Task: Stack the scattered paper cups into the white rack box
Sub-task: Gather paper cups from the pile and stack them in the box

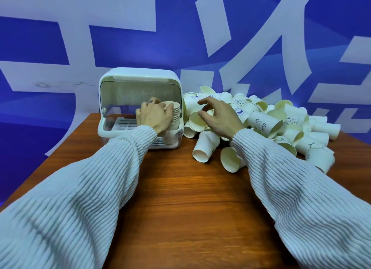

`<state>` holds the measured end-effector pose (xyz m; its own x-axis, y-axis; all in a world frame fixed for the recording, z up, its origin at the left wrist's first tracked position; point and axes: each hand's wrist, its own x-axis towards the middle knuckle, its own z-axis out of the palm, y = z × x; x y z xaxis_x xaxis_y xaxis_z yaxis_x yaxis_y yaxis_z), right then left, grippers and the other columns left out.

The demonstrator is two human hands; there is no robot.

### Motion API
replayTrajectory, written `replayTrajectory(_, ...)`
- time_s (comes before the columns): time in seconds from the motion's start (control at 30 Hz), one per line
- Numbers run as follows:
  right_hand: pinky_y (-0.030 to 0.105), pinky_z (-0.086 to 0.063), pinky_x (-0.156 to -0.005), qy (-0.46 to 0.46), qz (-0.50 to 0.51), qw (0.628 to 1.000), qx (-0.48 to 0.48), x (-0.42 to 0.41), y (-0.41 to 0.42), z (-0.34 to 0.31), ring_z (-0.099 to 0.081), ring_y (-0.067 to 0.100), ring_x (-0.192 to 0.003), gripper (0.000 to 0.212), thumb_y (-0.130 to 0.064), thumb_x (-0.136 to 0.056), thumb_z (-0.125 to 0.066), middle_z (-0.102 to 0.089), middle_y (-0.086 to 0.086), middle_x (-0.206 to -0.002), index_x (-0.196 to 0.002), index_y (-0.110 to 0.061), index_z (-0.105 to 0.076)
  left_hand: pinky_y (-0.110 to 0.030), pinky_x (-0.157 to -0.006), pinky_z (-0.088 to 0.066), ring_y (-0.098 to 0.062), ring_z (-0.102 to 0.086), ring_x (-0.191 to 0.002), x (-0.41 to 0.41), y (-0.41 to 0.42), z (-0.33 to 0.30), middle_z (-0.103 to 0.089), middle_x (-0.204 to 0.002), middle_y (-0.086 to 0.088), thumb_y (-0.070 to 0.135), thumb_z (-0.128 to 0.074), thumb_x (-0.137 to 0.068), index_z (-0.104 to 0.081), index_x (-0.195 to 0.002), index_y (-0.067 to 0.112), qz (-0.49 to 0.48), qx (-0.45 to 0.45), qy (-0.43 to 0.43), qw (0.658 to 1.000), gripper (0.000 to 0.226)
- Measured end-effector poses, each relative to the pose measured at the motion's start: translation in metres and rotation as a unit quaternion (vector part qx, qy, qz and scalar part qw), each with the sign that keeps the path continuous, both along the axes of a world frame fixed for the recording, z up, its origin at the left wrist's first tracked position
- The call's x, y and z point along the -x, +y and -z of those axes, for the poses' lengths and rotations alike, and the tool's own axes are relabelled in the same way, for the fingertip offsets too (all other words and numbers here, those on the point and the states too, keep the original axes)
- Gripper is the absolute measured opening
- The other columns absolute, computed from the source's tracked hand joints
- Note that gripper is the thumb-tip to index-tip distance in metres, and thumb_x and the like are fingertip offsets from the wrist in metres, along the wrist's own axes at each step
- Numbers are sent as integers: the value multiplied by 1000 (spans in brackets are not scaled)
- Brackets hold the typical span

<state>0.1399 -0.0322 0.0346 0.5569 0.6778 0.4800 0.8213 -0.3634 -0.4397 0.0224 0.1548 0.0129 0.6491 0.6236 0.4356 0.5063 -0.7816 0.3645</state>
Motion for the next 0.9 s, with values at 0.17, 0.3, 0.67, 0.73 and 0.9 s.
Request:
replayTrajectory(0.17, 38, -48, -92, 14, 22, 1000, 8, -1, -26, 1, -56, 13, -99, 34, -39, -96, -59, -72, -12, -113, -129, -32, -64, -55, -113, -24, -31, -29, -145, -4, -8, 6, -40, -158, -3, 56, -30, -104, -52, -144, 24, 5, 5, 8, 1000, 56)
replayTrajectory(0.3, 40, -52, -98, 8, 52, 996, 77, -7, -57, -1, -64, 15, -109, 29, -41, -94, -59, -73, -12, -111, -119, -31, -71, -55, -109, -31, -34, -32, -141, 2, -30, 15, -49, -146, -8, 51, -46, -97, -59, -135, 23, 76, -125, -80, 986, 48)
replayTrajectory(0.67, 46, -51, -94, -64, 131, 941, 305, 8, -88, 27, -60, 30, -116, 69, -82, -77, -51, -62, 2, -132, -116, -28, -69, -49, -97, -48, -39, -53, -126, -13, -106, 55, -49, -142, -17, 55, -56, -93, -31, -150, 14, 191, 2, 117, 975, 74)
replayTrajectory(0.73, 43, -51, -90, -80, 119, 940, 311, 9, -95, 31, -61, 29, -117, 55, -69, -84, -56, -59, 0, -135, -120, -29, -65, -48, -98, -48, -39, -55, -124, -16, -105, 57, -53, -140, -19, 48, -60, -91, -27, -151, 13, 181, 19, 118, 976, 77)
replayTrajectory(0.9, 39, -52, -81, -147, 127, 939, 283, 11, -107, 26, -65, 31, -111, 28, -42, -94, -54, -69, 1, -119, -116, -34, -70, -47, -108, -40, -41, -44, -137, -8, -112, 48, -30, -154, -19, 40, -74, -81, -10, -159, 20, 168, 111, 165, 966, 103)
